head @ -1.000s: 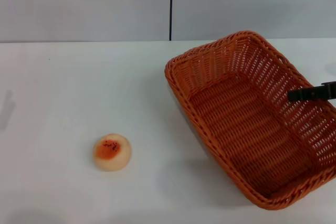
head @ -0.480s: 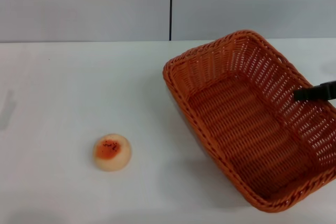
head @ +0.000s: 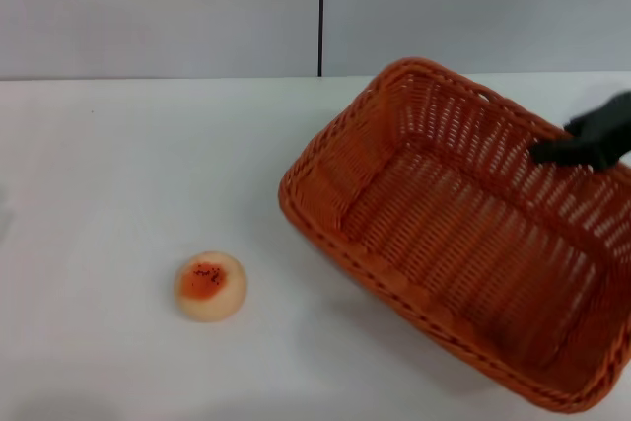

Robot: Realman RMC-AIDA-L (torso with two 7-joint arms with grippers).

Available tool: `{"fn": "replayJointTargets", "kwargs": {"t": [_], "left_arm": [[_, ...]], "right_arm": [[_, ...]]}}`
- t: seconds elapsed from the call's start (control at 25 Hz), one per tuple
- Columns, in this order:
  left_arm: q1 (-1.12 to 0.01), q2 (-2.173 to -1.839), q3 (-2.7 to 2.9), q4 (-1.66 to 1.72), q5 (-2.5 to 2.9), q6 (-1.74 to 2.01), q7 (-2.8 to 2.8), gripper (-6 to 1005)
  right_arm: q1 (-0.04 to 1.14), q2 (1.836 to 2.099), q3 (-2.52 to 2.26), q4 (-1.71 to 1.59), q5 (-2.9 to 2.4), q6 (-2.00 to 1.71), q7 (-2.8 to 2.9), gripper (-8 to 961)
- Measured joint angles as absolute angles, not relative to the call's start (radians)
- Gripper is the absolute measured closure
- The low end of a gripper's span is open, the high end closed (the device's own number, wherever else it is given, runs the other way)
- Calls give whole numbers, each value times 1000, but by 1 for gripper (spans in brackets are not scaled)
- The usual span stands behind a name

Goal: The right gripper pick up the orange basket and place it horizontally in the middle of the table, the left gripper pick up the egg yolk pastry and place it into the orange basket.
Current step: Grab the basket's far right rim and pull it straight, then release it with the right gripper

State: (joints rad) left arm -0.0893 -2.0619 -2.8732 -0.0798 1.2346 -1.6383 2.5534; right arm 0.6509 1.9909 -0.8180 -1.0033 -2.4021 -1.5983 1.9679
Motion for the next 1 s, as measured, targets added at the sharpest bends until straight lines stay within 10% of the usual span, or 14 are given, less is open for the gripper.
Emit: {"fn": "replayJointTargets", "kwargs": {"t": [1.0], "left_arm": [[69,-2063,-2866,-94,1241,-1803,2557,254]], "right_arm": [[799,2048,-844,-892,-2240,-1558,1244,702]]}}
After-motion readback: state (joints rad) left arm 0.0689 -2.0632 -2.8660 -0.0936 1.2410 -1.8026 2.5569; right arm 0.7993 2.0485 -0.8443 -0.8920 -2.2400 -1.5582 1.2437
